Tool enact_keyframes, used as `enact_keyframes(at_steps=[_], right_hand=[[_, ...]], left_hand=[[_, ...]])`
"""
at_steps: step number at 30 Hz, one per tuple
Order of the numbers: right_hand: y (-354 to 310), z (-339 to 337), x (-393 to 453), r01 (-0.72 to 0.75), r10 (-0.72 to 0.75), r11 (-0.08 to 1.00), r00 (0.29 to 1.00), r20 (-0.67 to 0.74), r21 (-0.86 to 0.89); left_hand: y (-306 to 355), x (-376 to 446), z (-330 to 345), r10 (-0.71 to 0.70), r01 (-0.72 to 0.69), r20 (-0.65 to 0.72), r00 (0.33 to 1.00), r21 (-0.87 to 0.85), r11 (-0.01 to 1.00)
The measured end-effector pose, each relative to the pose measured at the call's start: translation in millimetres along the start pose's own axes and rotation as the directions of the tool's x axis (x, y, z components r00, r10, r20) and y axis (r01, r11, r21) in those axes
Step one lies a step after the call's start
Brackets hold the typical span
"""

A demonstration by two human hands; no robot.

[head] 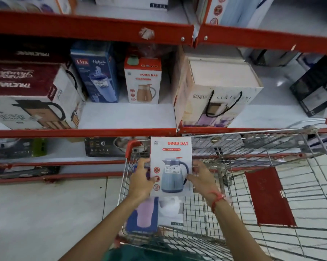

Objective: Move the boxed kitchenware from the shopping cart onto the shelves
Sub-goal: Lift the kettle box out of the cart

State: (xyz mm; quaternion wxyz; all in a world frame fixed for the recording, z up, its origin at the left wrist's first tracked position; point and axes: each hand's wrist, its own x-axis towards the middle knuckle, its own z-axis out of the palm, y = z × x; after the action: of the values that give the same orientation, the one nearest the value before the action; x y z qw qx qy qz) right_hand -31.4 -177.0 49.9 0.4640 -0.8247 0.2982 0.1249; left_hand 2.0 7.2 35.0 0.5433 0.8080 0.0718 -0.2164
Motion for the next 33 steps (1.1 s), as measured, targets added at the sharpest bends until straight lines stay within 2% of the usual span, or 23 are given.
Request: enact_keyframes(at_steps=[5, 9, 14, 22, 29, 33], right_hand=[[-52.3, 9.9, -0.3, 0.243, -0.239, 0.970, 0.962, -0.132, 0.017], [-102.7, 18.8, 25.4, 0.414, -0.431, 0.902, 0.862, -0.266, -0.120], [-155.6, 41.2, 85.3, 0.406, -0.447, 0.894, 0.838, -0.312, -0.188], [-148.0, 62.9, 143.0, 0.265, -0.393, 0.888, 0.861, -0.322, -0.375], [-141.1, 64.5, 156.9, 0.309, -0.408, 0.884, 0.877, -0.253, -0.351], [-96.9, 81.7, 136.0, 0.401, -0.482, 0.870, 0.814, -0.326, -0.286]], left_hand=[[23.3, 11.9, -47.5, 0.170, -0.171, -0.170, 0.971, 0.009, 0.985], [55.5, 43.5, -80.3, 0.377, -0.323, -0.321, 0.869, 0.210, 0.923], [92.5, 100.2, -96.3, 0.408, -0.301, -0.406, 0.818, 0.302, 0.905], [82.2, 157.0, -87.1, 0.305, -0.224, -0.346, 0.887, 0.255, 0.941], [60.6, 178.3, -90.6, 0.315, -0.270, -0.259, 0.913, 0.197, 0.943], [16.6, 156.1, -81.5, 0.335, -0.272, -0.364, 0.869, 0.212, 0.938]])
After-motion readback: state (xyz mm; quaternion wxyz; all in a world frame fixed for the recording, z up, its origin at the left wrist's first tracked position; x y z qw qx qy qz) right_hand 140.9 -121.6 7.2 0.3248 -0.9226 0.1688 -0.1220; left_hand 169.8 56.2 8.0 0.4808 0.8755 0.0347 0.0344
